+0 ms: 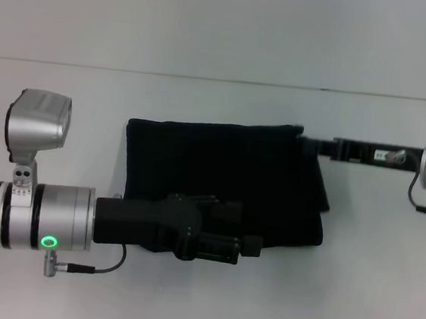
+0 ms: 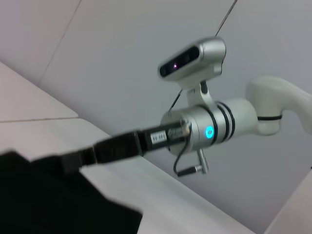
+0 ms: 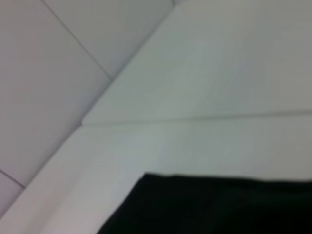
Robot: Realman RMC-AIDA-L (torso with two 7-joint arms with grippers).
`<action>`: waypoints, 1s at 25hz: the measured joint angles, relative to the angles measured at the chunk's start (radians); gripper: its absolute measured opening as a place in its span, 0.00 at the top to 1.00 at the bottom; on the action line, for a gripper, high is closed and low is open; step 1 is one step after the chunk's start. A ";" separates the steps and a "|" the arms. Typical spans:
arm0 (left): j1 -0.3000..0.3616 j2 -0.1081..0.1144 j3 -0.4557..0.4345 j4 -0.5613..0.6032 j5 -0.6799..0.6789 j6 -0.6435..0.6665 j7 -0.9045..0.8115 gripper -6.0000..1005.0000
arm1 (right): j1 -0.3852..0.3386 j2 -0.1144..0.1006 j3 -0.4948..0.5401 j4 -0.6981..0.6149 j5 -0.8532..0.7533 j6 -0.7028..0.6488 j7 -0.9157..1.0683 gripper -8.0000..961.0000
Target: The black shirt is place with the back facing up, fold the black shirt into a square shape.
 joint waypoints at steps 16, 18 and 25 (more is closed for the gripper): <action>-0.007 0.009 -0.037 0.011 -0.040 -0.056 -0.020 0.10 | -0.073 -0.066 -0.024 -0.038 0.004 0.065 0.069 0.60; -0.010 0.011 -0.042 0.013 -0.054 -0.078 -0.030 0.10 | -0.063 -0.080 -0.027 -0.038 0.002 0.045 0.086 0.55; -0.010 0.022 -0.085 0.038 -0.076 -0.182 -0.088 0.10 | -0.023 -0.070 -0.035 -0.042 -0.001 -0.035 0.093 0.38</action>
